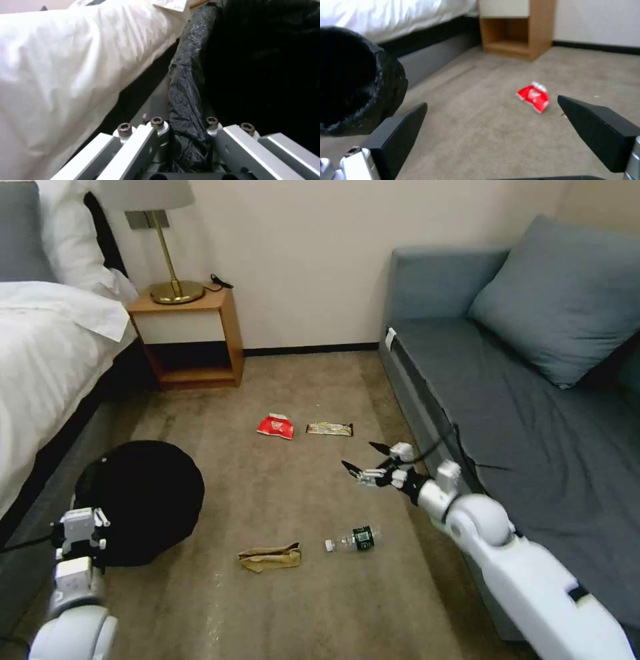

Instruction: Pick up the trash bin, then pick up the garbage on the floor and place it into the trash bin.

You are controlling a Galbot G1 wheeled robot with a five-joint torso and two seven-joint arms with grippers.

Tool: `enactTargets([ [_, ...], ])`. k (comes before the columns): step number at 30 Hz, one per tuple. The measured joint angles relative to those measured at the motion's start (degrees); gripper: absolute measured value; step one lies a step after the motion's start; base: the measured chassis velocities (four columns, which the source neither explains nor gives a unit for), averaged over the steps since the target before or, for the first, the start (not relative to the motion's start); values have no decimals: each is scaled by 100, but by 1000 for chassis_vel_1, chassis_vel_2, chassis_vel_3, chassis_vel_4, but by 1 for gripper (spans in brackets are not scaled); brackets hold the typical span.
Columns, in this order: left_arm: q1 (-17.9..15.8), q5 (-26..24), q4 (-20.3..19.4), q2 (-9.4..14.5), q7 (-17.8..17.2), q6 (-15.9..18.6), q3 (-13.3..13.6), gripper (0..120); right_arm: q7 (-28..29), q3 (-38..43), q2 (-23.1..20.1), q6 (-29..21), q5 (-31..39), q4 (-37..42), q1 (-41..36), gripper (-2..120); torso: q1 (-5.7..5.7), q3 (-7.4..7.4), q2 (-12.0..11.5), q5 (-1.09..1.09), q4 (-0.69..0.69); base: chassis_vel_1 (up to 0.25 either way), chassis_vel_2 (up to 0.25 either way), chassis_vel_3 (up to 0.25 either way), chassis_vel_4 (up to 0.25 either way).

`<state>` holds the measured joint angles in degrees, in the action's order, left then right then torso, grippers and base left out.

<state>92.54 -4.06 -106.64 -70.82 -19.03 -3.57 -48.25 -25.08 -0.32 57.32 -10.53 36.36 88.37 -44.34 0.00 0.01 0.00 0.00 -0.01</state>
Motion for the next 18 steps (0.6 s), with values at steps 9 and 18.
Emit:
enactTargets([
  [9, 239, 188, 9, -231, -42, -230, -1, 7, -301, -1543, 984, -186, -580, -1302, 1234, 100, 0, 0, 0, 0, 2, 0, 0, 0, 0],
  [18, 156, 137, 79, -256, -40, -436, 6, 7, -180, -2301, 1825, 17, -1655, -2144, 1238, 100, 0, -1, 0, -1, 1, 0, 0, 0, 0],
])
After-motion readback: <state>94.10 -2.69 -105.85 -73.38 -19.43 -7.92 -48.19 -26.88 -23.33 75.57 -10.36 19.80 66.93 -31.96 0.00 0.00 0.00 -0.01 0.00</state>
